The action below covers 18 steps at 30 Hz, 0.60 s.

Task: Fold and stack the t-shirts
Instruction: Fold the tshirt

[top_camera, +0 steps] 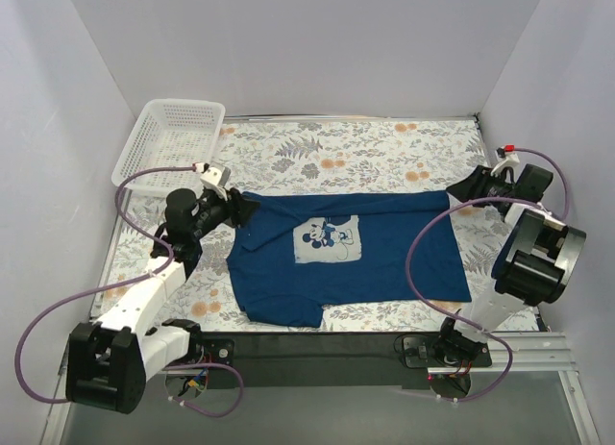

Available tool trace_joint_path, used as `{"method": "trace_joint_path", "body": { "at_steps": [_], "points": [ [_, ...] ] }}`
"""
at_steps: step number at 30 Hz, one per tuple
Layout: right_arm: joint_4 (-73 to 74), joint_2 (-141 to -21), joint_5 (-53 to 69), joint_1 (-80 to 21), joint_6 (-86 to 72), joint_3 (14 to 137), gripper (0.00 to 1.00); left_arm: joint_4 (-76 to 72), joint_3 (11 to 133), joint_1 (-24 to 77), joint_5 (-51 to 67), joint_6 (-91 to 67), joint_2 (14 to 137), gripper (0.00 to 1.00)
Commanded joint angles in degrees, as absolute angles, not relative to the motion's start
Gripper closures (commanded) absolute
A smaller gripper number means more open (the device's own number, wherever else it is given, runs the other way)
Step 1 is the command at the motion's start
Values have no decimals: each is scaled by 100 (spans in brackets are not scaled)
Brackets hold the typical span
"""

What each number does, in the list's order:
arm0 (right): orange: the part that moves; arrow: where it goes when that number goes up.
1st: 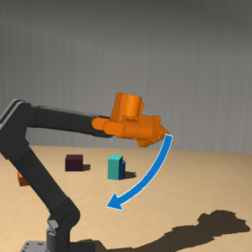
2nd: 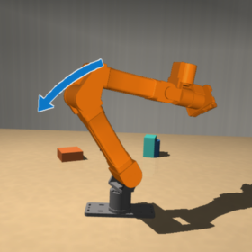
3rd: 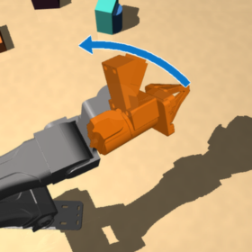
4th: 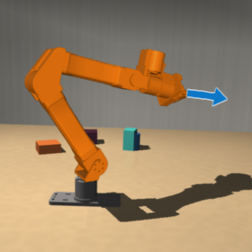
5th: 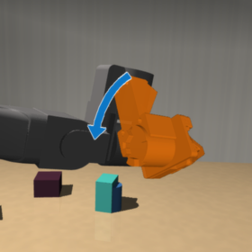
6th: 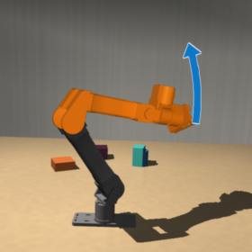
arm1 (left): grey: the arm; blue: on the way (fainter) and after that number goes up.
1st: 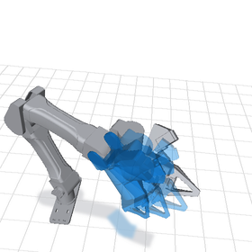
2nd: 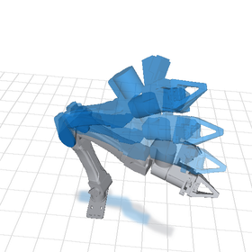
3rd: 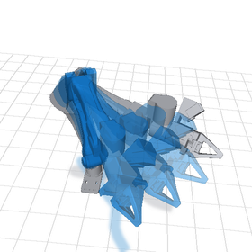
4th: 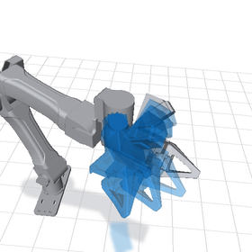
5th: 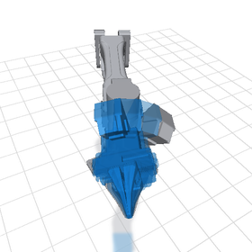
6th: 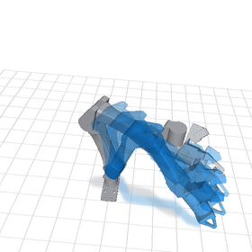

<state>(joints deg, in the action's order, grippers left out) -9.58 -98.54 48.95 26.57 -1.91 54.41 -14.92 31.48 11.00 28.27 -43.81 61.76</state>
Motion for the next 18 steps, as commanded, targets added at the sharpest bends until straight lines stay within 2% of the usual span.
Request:
{"method": "trace_joint_path", "body": {
  "at_steps": [1, 6, 10, 18],
  "points": [
    [-721, -9160, 4808, 2786, 324, 5326, 52, -1275, 3182, 1116, 2602, -4508, 5399, 58],
    [-624, -9105, 4843, 2708, 290, 5483, 54, -1029, 3164, 1107, 2259, -4632, 4852, 55],
    [-11, -10016, 4641, 2540, 141, 6239, 55, -818, 3164, 1107, 2057, -4825, 4878, 53],
    [281, -10757, 4395, 2347, 149, 6925, 53, 272, 3410, 1107, 1758, -4755, 5054, 50]
  ]
}}
